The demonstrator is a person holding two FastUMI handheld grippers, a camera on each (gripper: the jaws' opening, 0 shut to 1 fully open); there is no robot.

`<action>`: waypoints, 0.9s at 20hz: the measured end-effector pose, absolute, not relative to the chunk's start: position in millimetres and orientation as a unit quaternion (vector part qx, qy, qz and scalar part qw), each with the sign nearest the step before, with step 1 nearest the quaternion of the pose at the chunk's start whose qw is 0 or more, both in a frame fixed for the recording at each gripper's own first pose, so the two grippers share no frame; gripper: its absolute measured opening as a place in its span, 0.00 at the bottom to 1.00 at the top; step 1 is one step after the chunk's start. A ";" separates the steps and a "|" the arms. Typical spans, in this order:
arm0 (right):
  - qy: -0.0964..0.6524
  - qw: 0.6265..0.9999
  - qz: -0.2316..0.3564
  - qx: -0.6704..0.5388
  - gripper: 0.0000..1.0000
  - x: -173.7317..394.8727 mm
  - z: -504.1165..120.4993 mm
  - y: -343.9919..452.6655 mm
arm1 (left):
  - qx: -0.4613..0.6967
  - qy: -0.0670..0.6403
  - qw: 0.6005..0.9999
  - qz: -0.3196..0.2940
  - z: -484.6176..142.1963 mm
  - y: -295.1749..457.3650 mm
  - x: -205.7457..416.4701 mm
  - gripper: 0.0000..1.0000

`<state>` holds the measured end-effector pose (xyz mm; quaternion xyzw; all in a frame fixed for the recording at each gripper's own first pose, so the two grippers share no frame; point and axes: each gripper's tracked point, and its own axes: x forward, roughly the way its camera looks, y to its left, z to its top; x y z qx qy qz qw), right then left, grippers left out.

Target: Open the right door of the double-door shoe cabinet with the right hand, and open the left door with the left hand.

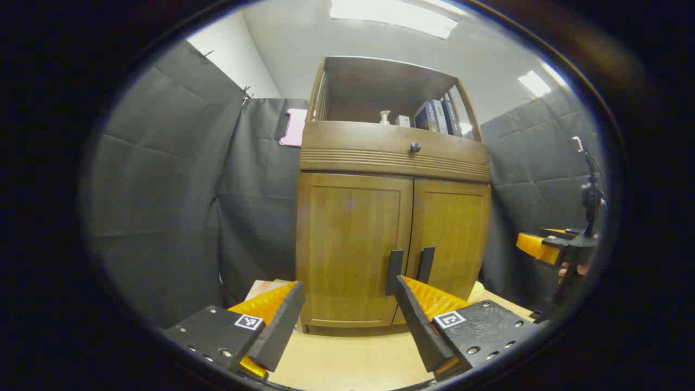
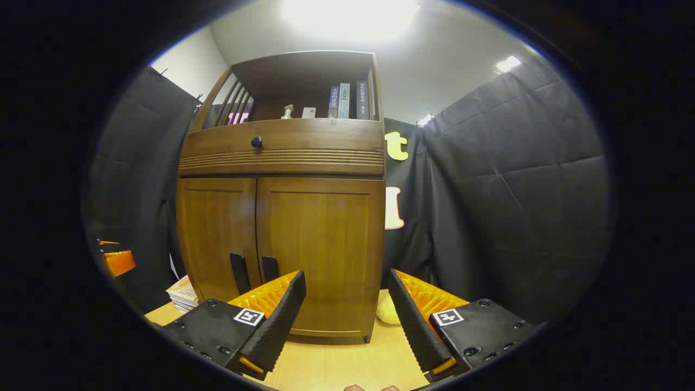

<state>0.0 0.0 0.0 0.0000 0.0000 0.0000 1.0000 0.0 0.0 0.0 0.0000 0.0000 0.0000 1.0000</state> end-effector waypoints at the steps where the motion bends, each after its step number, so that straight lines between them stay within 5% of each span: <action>1: -0.001 1.000 0.002 0.001 0.95 -0.6 0.4 1.8 | 0.002 0.000 1.000 0.001 -0.5 1.8 -1.0 0.99; 18: 0.013 1.000 0.026 0.005 0.96 2.0 -9.4 21.4 | 0.010 0.008 1.000 0.009 -9.3 -0.5 -3.5 0.98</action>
